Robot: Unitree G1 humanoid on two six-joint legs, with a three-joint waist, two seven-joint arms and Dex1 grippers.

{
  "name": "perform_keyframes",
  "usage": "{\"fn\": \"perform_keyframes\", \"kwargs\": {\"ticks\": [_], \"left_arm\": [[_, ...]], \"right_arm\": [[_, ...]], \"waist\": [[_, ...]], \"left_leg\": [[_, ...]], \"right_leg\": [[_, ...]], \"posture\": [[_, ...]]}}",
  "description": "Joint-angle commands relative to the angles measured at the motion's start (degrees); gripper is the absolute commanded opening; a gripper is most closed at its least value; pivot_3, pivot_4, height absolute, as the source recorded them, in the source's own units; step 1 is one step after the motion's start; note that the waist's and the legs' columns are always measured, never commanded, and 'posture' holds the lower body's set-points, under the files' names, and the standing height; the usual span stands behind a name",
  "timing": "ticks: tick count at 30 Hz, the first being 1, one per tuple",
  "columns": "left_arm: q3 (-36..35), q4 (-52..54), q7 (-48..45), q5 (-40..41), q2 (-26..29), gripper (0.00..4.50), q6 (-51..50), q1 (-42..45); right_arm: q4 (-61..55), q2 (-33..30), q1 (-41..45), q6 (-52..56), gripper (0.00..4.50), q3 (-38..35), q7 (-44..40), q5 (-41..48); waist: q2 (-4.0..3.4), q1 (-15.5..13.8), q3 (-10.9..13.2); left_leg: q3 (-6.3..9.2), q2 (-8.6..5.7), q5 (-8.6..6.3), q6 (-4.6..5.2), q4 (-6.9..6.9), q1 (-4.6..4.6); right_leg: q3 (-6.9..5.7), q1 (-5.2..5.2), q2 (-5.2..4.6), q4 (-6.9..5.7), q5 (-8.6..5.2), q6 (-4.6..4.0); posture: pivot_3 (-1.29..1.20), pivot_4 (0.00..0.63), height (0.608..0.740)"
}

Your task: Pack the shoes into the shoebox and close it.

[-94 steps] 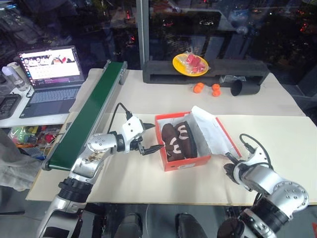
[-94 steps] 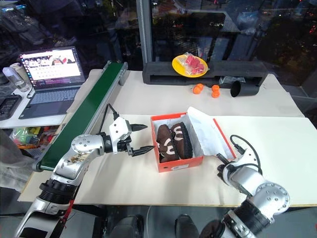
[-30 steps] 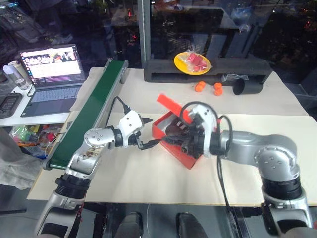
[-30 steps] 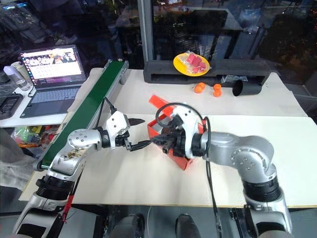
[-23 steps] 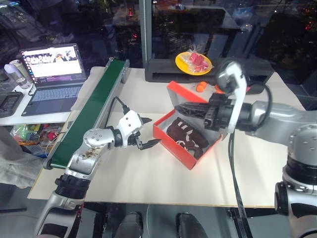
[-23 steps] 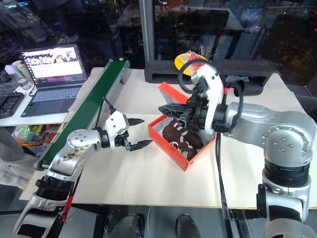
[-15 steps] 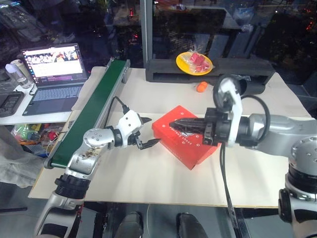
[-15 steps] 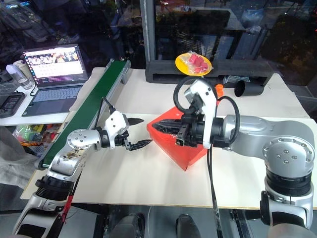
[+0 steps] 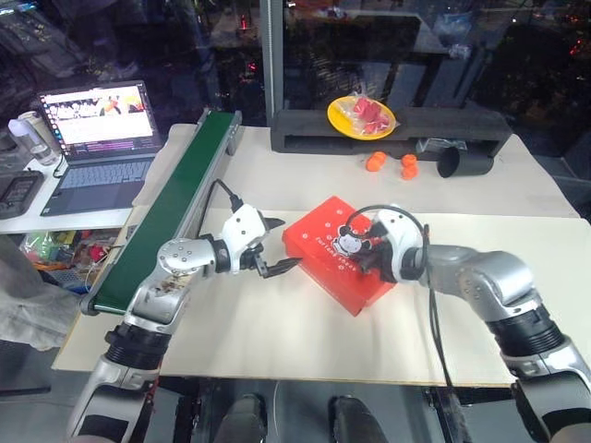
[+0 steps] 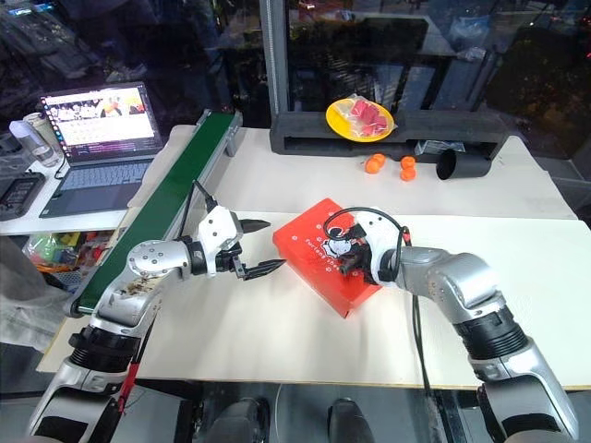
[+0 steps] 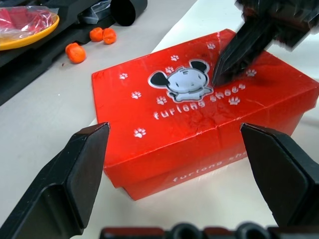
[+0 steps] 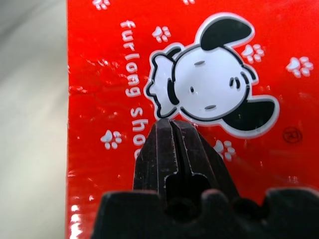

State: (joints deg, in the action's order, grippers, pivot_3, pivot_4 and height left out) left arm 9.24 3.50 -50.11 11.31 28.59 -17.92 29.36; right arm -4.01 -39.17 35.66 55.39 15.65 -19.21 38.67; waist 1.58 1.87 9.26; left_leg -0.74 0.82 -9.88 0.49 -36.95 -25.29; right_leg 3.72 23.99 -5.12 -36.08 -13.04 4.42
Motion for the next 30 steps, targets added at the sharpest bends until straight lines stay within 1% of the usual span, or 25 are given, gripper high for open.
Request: {"fn": "perform_keyframes", "kwargs": {"ticks": [1,3,6,8,14,17,21,25,27,30], "left_arm": [[-0.79,1.62,0.45,0.09,0.13,4.5,0.24,0.64],[-0.94,1.84,0.64,0.08,0.2,4.5,0.12,0.43],[-1.1,2.03,0.81,0.13,0.29,4.5,0.04,0.18],[-1.15,2.12,0.92,0.14,0.39,4.5,0.0,0.03],[-3.16,2.77,4.0,1.62,-1.03,4.5,-2.25,-1.24],[-6.5,2.86,8.81,3.47,-4.28,4.5,-4.79,-1.78],[-9.06,2.54,15.03,3.4,-7.54,4.5,-7.32,-2.42],[-10.83,4.07,19.31,5.0,-10.86,4.5,-10.82,-3.42],[-10.54,4.87,20.33,5.04,-11.42,4.5,-11.98,-4.4],[-10.81,4.11,22.89,3.94,-11.91,4.5,-11.92,-5.69]], "right_arm": [[4.49,1.12,-2.29,-1.56,0.12,3.35,-3.15,-6.87],[4.27,1.59,-2.9,-1.21,0.12,3.67,-4.37,-8.45],[3.37,2.3,-3.18,-0.98,0.12,3.26,-5.29,-10.68],[2.53,3.12,-2.8,-0.66,0.12,0.97,-4.8,-11.25],[-2.68,4.47,-2.41,-2.75,0.12,-13.09,-2.01,-9.96],[-5.98,4.08,-4.41,-4.17,0.12,-20.04,-0.44,-9.89],[-7.16,4.61,-6.98,-4.91,0.12,-28.07,5.4,-12.67],[-6.03,2.67,-11.29,-7.89,0.12,-28.53,10.32,-20.39],[-5.1,2.27,-13.13,-9.51,0.12,-28.18,12.44,-23.89],[-3.71,3.87,-14.56,-12.3,0.12,-31.15,16.0,-26.73]], "waist": [[0.04,0.01,-0.03],[0.06,0.01,-0.04],[0.1,-0.05,-0.07],[0.21,-0.09,-0.13],[0.23,-0.29,-0.13],[0.22,-0.82,-0.12],[0.23,-1.05,-0.12],[0.23,-1.13,-0.12],[0.23,-1.1,-0.12],[0.23,-0.88,-0.12]], "left_leg": [[0.0,0.01,0.0,0.0,0.0,0.08],[0.0,0.02,0.0,0.0,-0.02,0.3],[-0.01,0.04,-0.01,-0.02,0.01,0.98],[0.01,0.06,-0.01,-0.02,0.01,0.99],[0.01,0.06,-0.01,-0.02,0.01,0.87],[0.02,0.03,-0.01,-0.02,0.01,0.58],[0.03,0.01,-0.04,-0.03,0.04,0.54],[0.02,-0.03,-0.04,-0.04,0.04,0.56],[0.01,-0.02,-0.04,-0.04,0.04,0.57],[-0.01,-0.02,-0.04,-0.04,0.05,0.58]], "right_leg": [[0.0,-0.08,0.01,0.0,0.0,0.0],[0.0,-0.32,0.03,0.01,0.01,0.0],[-0.01,-0.99,0.03,0.13,-0.04,-0.01],[-0.02,-1.01,0.03,0.14,-0.06,-0.04],[-0.01,-0.88,0.03,0.11,-0.03,-0.04],[-0.01,-0.63,0.0,0.11,-0.03,-0.02],[-0.02,-0.62,-0.02,0.13,-0.05,0.02],[-0.03,-0.66,-0.05,0.15,-0.05,0.02],[-0.02,-0.66,-0.04,0.16,-0.05,0.02],[-0.01,-0.65,-0.03,0.15,-0.05,0.01]], "posture": [[0.0,0.15,0.734],[0.0,0.15,0.734],[0.0,0.15,0.734],[0.0,0.15,0.734],[0.0,0.15,0.734],[0.0,0.15,0.734],[0.0,0.15,0.734],[0.0,0.15,0.734],[0.0,0.15,0.734],[0.0,0.15,0.734]]}}
